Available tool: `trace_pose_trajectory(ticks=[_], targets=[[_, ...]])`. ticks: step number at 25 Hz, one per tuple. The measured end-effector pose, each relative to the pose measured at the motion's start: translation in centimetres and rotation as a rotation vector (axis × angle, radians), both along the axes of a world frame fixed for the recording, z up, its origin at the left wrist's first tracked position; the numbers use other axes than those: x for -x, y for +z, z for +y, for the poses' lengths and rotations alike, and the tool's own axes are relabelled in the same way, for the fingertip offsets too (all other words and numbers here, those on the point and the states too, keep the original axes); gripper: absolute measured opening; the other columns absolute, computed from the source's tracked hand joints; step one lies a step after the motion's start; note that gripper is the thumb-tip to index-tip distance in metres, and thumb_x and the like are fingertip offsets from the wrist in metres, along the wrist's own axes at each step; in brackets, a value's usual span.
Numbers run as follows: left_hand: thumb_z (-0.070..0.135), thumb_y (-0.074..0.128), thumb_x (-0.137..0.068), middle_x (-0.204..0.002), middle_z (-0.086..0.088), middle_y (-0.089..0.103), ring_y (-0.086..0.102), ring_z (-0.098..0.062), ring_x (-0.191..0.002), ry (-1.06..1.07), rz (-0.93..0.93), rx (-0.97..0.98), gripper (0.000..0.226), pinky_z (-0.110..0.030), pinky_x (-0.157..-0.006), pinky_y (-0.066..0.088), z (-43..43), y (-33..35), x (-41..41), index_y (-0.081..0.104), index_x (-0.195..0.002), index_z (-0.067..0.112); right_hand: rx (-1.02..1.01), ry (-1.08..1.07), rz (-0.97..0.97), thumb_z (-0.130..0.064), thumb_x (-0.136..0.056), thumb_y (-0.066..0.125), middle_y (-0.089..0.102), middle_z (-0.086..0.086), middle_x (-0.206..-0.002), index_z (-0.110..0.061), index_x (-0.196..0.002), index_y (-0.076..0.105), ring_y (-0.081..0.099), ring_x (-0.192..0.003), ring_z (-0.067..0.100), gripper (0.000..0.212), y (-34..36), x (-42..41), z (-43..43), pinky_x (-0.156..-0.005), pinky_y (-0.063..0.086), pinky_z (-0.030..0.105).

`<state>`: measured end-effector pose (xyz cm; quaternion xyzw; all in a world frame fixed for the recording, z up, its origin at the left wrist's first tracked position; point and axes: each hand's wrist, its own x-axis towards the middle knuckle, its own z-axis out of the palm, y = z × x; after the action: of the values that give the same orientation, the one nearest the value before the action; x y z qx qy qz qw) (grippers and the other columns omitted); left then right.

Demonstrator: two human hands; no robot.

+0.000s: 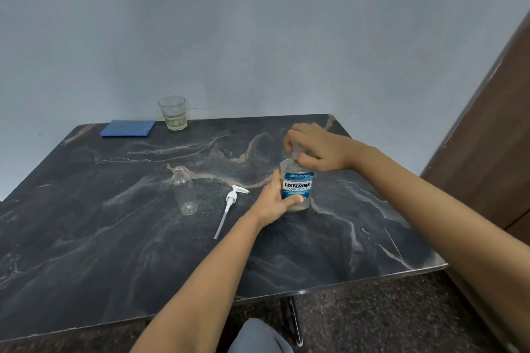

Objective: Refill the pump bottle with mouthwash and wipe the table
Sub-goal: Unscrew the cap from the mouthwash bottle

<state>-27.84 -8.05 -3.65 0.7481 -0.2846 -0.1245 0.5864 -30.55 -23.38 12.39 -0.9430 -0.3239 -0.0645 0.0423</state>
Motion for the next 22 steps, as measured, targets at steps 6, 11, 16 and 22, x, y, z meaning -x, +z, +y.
trace_pose_trajectory(ticks=[6, 11, 16, 22], targets=[[0.017, 0.073, -0.083, -0.125, 0.005, 0.057, 0.054, -0.007, -0.119, -0.010, 0.026, -0.002, 0.067, -0.030, -0.106, 0.041, 0.1, 0.1, 0.4, 0.032, -0.136, 0.019, 0.167, -0.309, 0.080, -0.052, -0.092, 0.044, 0.052, 0.001, -0.104, -0.025, -0.115, 0.051, 0.051, -0.092, 0.017, 0.037, 1.8, 1.4, 0.7, -0.089, 0.043, 0.042], [0.017, 0.073, -0.083, -0.127, 0.005, 0.056, 0.052, -0.008, -0.120, -0.007, 0.044, -0.043, 0.066, -0.031, -0.108, 0.039, 0.2, 0.4, 0.4, 0.032, -0.136, 0.018, -0.018, -0.200, 0.225, -0.018, -0.087, 0.061, 0.058, -0.006, -0.101, -0.026, -0.107, 0.061, 0.052, -0.083, 0.002, 0.022, 3.9, 1.7, 0.2, -0.077, 0.043, 0.025], [0.014, 0.073, -0.082, -0.124, 0.008, 0.056, 0.054, -0.008, -0.120, -0.020, 0.064, -0.051, 0.068, -0.035, -0.109, 0.039, 0.3, 0.4, 0.5, 0.032, -0.136, 0.019, -0.844, -0.293, 0.231, 0.001, -0.083, 0.065, 0.061, -0.005, -0.102, -0.015, -0.101, 0.058, 0.062, -0.091, 0.017, 0.025, 1.9, 3.6, -2.5, -0.076, 0.053, 0.027], [0.013, 0.074, -0.082, -0.123, 0.003, 0.058, 0.056, -0.012, -0.117, 0.000, 0.091, -0.077, 0.061, -0.039, -0.107, 0.042, 0.6, 1.3, 0.9, 0.034, -0.126, 0.022, -1.149, -0.875, 0.034, -0.012, -0.072, 0.079, 0.068, 0.001, -0.094, -0.014, -0.081, 0.058, 0.060, -0.082, 0.014, 0.023, -10.1, 6.7, -2.1, -0.077, 0.049, 0.027]])
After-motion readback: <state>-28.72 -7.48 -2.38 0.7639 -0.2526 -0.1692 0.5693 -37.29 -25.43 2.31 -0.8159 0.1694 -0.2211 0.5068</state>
